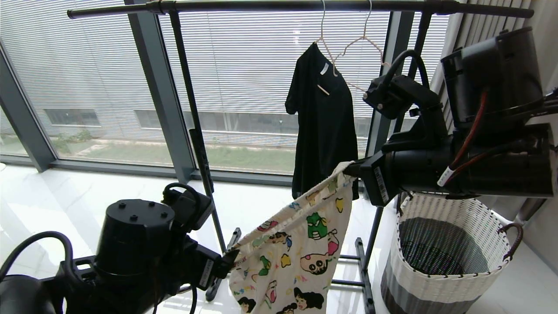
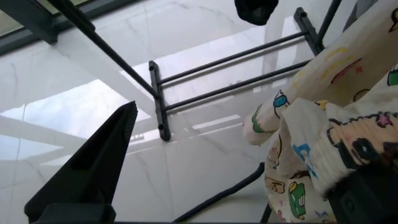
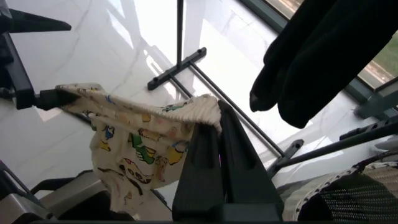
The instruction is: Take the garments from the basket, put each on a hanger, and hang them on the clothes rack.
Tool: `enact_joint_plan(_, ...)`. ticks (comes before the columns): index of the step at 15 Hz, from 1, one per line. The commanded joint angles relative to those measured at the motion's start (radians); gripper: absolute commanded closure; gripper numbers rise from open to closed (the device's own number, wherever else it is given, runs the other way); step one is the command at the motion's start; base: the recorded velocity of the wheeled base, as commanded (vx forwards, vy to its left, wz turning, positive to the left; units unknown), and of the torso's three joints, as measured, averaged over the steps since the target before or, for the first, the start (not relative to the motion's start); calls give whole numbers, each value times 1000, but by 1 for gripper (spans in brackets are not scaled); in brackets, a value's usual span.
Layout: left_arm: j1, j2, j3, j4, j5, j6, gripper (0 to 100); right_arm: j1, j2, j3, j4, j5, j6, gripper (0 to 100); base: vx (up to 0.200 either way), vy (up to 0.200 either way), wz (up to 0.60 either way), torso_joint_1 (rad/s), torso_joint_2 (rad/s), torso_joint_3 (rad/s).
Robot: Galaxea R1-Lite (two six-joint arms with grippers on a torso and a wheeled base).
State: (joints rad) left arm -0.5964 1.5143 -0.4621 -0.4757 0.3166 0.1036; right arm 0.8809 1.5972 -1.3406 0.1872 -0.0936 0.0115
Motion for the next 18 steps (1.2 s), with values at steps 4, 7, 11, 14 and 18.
enact_joint_plan(4, 49, -85, 11, 0, -2, 56, 100, 26, -72, 49, 24, -1, -1, 100, 0, 0, 0, 0, 0, 0)
enact_joint_plan(7, 44, -97, 11, -1, -40, 61, 100, 32, -115, 97, 24, -1, 1, 100, 0, 0, 0, 0, 0, 0)
enact_joint_plan(11, 50, -161, -24, 0, -145, 180, 100, 30, -134, 130, 23, -3, 16, 100, 0, 0, 0, 0, 0, 0)
enact_joint_plan(14, 50, -154, -342, 232, -148, 165, 100, 12, -149, 107, 18, -3, 13, 100, 0, 0, 0, 0, 0, 0)
enact_joint_plan(18, 9, -128, -828, 712, -189, 41, 100, -65, -117, -103, 80, 2, -5, 100, 0, 0, 0, 0, 0, 0)
